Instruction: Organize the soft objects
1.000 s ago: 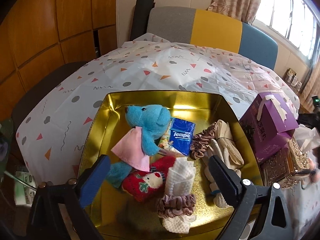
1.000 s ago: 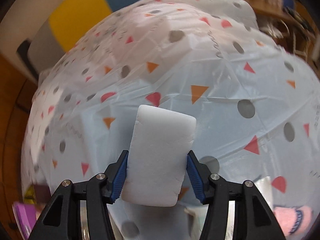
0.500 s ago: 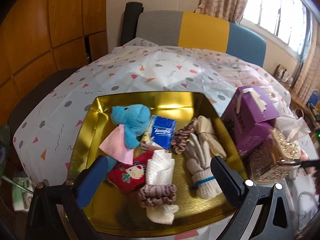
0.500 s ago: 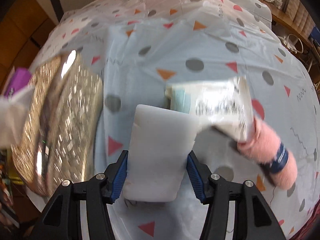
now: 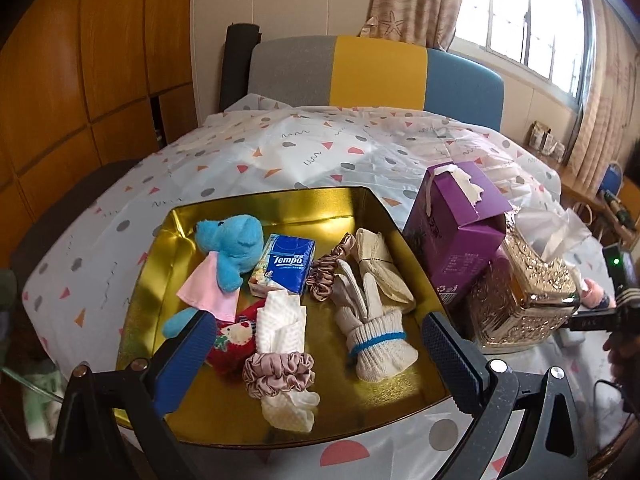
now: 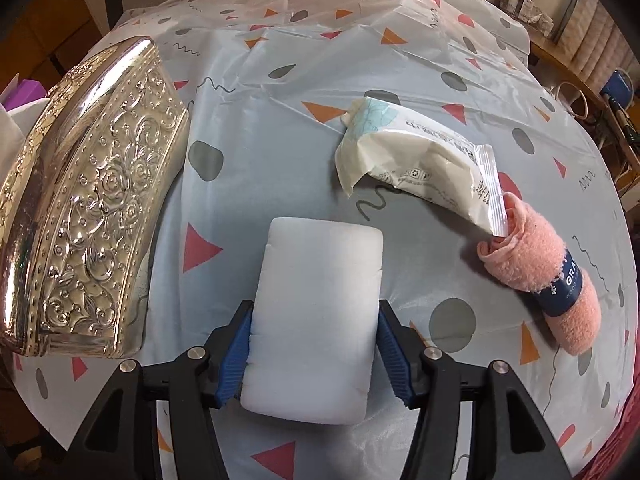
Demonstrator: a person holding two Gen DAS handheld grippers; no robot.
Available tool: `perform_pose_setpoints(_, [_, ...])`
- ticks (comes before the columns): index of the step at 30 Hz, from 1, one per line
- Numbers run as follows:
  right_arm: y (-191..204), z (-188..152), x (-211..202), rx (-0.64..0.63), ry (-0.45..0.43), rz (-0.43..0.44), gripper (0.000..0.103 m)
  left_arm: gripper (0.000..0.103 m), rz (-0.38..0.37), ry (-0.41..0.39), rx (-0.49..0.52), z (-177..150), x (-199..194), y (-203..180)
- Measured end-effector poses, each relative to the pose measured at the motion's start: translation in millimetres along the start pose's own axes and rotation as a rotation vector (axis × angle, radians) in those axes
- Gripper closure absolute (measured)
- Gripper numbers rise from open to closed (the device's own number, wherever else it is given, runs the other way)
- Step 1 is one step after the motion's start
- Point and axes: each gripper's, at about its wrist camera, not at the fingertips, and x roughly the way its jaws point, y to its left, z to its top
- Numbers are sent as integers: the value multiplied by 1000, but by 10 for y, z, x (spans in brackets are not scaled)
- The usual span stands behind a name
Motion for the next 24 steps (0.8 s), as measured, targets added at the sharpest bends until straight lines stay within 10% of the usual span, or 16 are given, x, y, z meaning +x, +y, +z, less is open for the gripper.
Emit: perform_pose_setpoints(24, [-113, 153, -225, 91, -118, 32, 45, 0, 19, 32, -45, -124, -4, 116])
